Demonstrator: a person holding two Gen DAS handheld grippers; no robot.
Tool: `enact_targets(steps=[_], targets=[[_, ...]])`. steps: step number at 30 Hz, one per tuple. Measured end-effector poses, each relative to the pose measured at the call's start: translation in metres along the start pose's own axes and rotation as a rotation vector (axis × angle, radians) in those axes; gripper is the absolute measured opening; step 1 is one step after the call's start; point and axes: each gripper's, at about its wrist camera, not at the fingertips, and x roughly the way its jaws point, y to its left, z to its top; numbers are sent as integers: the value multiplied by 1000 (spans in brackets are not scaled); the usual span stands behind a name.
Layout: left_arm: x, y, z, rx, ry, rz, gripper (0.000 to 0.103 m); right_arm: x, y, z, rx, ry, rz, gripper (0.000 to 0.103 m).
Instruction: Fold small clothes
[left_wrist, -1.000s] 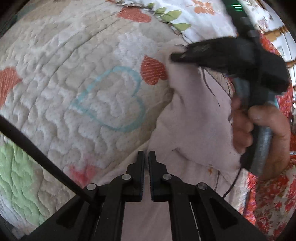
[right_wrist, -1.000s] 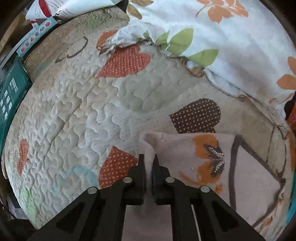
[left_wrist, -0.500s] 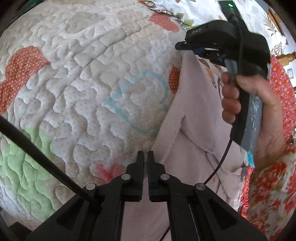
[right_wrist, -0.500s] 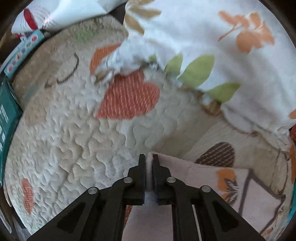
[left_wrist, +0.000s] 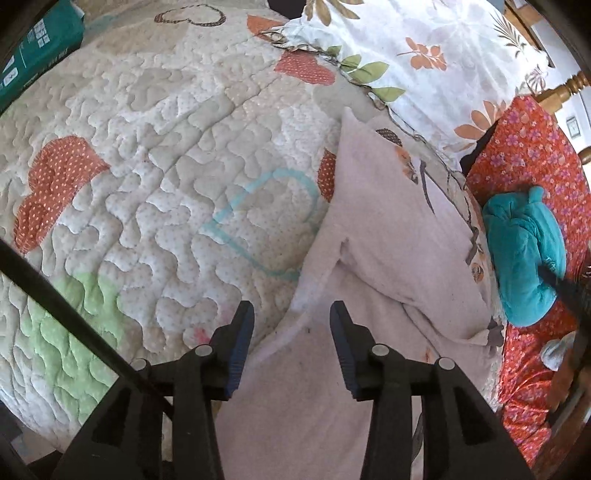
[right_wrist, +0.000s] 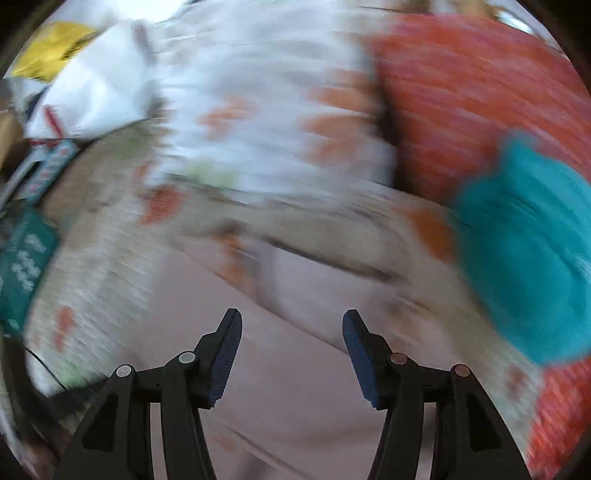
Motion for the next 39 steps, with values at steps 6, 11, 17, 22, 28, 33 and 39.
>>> enact_targets(steps=[6,11,17,22,28,33,39], targets=[[15,-21,1,19,-30,38,45,-17,-106,-87,219,56,-66,62],[23,-30,1,38,-24,54,45,5,-108,-112,336,45,58,61],[26,-36,2,50,-9,43,45,58,-88,-102,557,96,114,61],[29,-40,3,62,14,29,47,86,-82,-98,670,149,-28,24],[25,-38,5,60,0,19,47,44,-74,-80,593,-23,71,11],[25,-34,4,44,4,23,48,-3,-78,-97,573,-191,280,14],[22,-30,4,39,-4,25,48,47,-115,-163,697,-21,108,14]])
